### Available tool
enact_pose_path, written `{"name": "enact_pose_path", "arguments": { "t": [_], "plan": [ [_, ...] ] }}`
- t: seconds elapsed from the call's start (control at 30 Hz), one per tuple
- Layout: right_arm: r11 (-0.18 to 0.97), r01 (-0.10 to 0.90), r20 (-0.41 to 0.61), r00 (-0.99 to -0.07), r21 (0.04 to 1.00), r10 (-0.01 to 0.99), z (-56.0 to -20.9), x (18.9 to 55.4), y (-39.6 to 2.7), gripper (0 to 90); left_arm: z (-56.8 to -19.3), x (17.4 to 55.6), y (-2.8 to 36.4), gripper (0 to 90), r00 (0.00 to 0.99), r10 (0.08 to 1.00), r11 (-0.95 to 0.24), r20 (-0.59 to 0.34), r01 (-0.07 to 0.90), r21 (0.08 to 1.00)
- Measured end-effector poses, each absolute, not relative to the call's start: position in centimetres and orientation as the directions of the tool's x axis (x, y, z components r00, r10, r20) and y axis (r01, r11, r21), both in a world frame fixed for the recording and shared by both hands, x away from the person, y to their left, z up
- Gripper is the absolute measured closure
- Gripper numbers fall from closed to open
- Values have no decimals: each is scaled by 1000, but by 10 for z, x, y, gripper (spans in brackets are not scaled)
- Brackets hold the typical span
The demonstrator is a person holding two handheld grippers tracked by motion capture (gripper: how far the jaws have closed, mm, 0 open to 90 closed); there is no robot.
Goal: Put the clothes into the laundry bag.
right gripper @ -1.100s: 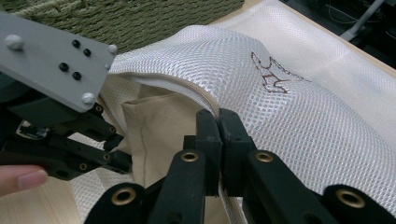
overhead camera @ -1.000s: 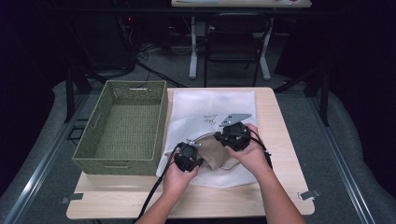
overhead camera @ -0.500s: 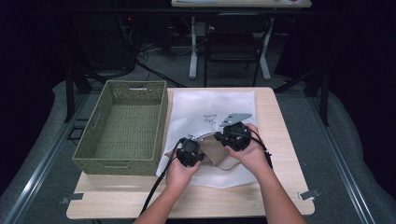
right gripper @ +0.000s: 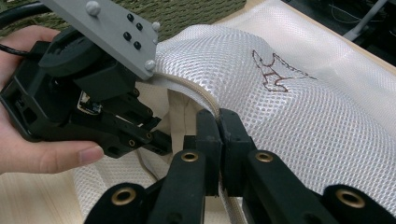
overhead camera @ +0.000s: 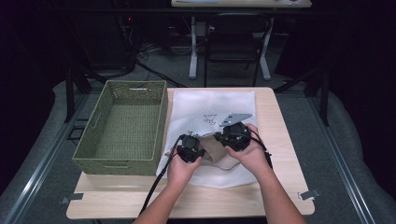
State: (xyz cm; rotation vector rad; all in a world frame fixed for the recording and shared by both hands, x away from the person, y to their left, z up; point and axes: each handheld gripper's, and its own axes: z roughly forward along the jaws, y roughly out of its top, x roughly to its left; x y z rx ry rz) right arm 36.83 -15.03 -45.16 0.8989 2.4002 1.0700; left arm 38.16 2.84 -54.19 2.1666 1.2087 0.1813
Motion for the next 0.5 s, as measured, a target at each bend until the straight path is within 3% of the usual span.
{"name": "enact_pose_path", "arguments": {
  "t": [0.5],
  "plan": [
    [518, 405, -69, -735, 753, 675, -453, 368, -149, 880, -543, 389, 32, 839, 535, 815, -324, -222, 739, 591]
  ]
}}
